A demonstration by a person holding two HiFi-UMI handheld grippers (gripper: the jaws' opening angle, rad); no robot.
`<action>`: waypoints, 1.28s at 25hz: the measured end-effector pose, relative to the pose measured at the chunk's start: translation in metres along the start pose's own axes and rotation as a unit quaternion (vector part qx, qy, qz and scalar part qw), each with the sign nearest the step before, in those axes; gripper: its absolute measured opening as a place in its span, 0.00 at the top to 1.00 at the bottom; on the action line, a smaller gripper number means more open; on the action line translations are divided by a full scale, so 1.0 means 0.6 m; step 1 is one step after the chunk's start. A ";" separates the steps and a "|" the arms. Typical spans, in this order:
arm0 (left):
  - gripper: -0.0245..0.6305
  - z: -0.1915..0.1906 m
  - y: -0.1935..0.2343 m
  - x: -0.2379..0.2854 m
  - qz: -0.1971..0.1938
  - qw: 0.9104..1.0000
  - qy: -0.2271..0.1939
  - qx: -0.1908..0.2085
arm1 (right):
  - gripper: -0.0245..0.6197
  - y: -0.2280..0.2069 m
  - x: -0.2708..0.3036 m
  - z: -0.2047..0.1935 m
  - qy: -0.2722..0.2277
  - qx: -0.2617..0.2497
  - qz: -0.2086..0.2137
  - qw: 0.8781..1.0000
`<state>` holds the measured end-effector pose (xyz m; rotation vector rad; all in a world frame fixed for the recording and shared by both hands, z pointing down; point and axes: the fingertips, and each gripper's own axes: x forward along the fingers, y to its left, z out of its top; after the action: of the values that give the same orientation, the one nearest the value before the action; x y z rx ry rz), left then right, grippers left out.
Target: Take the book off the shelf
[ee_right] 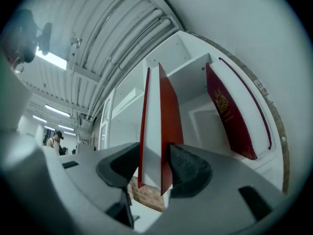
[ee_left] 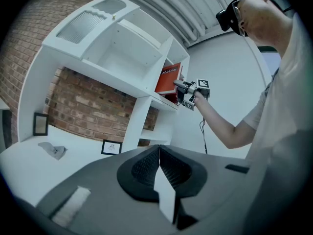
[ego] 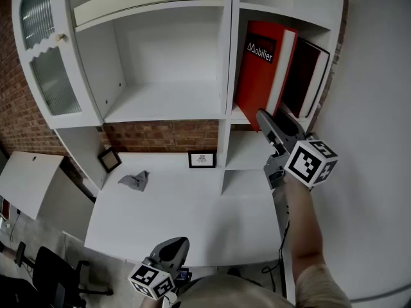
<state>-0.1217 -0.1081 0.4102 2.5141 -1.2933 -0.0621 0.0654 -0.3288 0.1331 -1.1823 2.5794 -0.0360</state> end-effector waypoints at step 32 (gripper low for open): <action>0.96 -0.023 -0.006 -0.043 -0.049 0.999 0.015 -0.011 | 0.71 0.097 -0.229 -0.014 -0.121 0.320 0.101 0.934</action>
<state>-0.1317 -0.0821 0.4194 2.5482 -1.1502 -0.0599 0.1046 -0.1890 0.1686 -0.6297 2.1901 -0.5973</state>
